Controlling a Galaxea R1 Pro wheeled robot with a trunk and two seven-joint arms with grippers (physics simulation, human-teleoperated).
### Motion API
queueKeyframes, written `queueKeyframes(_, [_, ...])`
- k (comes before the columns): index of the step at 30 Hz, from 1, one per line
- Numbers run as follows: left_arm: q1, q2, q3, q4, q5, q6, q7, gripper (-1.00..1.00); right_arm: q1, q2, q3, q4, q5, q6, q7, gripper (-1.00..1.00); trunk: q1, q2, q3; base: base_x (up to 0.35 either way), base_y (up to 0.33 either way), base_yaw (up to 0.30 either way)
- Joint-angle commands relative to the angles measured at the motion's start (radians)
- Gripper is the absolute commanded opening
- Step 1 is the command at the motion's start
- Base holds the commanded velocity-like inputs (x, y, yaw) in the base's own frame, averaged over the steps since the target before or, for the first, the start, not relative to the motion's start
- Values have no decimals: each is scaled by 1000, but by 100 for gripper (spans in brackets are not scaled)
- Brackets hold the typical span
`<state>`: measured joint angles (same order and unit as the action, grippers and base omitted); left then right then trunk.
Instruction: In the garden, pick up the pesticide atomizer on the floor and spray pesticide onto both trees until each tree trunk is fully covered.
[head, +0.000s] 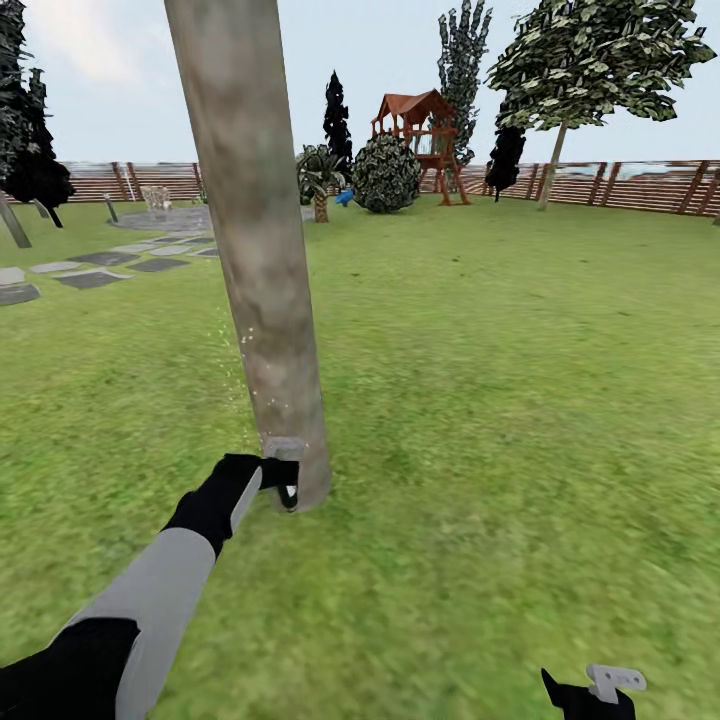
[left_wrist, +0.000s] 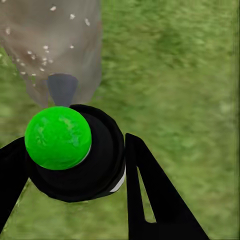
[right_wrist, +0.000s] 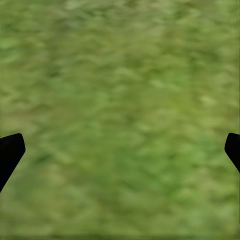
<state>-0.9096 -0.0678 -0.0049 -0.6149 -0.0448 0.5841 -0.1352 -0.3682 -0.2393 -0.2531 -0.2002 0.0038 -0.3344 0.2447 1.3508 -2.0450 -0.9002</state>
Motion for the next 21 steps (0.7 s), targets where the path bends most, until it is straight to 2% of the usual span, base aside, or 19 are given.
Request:
queueKeyframes(1, [-37,20,0,0,-1,66,9,-100,0,-1,0,1,1,0,0,100,0,0,0,0,0,0])
queueKeyframes(3, [-67,81,4,0,0,95,12,-100,0,-1,0,0,0,0,-1,100,0,0,0,0,0,0])
queueKeyframes(5, [-83,120,6,0,1,100,12,-100,0,-2,0,-1,0,0,-1,100,0,0,0,0,0,0])
queueKeyframes(7, [-85,144,6,1,1,101,8,-100,0,-1,0,-1,-1,0,-1,100,0,0,0,0,0,0])
queueKeyframes(11, [-78,139,0,12,3,98,5,-100,0,-2,0,-1,-1,0,-1,100,0,0,0,0,0,-151])
queueKeyframes(16, [-78,111,6,15,6,98,2,-100,0,0,0,0,-1,0,-1,100,0,0,2,0,0,-258])
queueKeyframes(21, [-91,120,6,8,8,102,0,-100,0,0,0,0,-1,0,-1,100,0,0,2,0,0,-20])
